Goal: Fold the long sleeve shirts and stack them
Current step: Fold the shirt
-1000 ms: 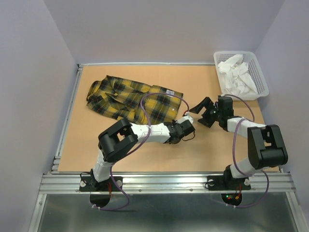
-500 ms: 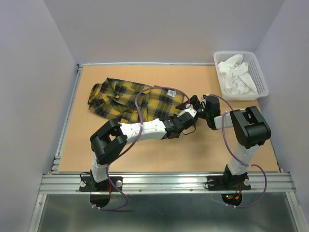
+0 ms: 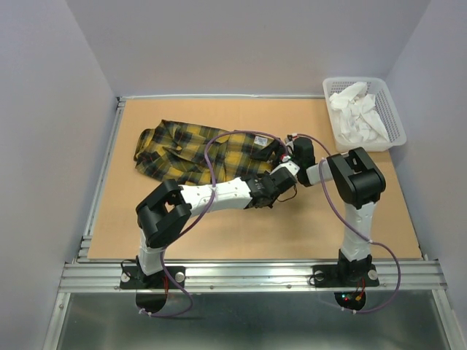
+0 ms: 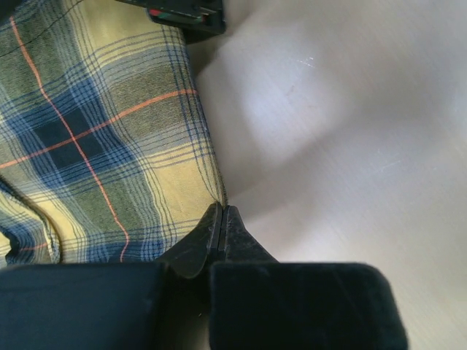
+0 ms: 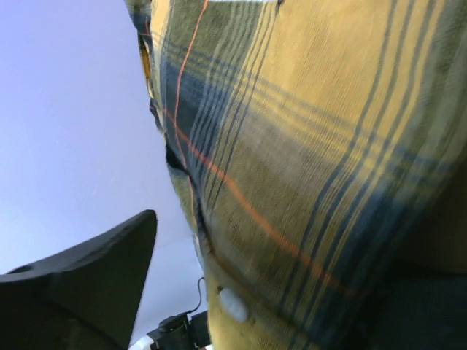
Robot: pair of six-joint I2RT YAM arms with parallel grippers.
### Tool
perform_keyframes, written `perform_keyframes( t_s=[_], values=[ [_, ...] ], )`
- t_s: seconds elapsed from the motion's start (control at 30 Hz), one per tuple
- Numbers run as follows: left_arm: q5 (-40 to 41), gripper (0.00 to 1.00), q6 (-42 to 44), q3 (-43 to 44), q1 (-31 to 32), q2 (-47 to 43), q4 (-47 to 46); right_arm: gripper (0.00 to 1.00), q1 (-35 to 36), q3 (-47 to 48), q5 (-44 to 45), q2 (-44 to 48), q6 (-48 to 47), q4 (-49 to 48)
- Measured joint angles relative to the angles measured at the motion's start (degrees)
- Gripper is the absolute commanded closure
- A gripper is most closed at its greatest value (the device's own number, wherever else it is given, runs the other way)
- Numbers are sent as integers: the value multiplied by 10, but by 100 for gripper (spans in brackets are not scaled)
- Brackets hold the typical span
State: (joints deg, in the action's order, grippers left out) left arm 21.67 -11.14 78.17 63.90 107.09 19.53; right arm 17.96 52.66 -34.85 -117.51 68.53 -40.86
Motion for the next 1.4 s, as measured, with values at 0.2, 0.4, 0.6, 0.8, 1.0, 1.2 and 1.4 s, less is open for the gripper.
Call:
perform_keyframes(
  t_s=[0.2, 0.4, 0.6, 0.8, 1.0, 1.2, 1.4],
  values=[
    [-26, 77, -9, 0, -1, 0, -4, 85, 1, 12, 6, -24, -13, 6],
    [-43, 40, -23, -2, -3, -10, -16, 99, 1, 11, 3, -28, -49, 19],
    [-74, 14, -35, -27, -34, -76, -29, 99, -10, -1, -23, 6, -137, 92],
    [-125, 7, -68, -72, -176, -217, -59, 99, -36, 39, -33, 72, -342, 341],
    [-141, 8, -113, -151, -337, -294, -84, 99, -48, 220, 37, 47, -542, 635],
    [-162, 9, -163, -274, -484, -303, -76, 99, -48, 433, 160, -17, -675, 832],
    [-187, 11, -190, -336, -525, -305, -77, 99, -48, 606, 231, -60, -756, 927]
  ],
)
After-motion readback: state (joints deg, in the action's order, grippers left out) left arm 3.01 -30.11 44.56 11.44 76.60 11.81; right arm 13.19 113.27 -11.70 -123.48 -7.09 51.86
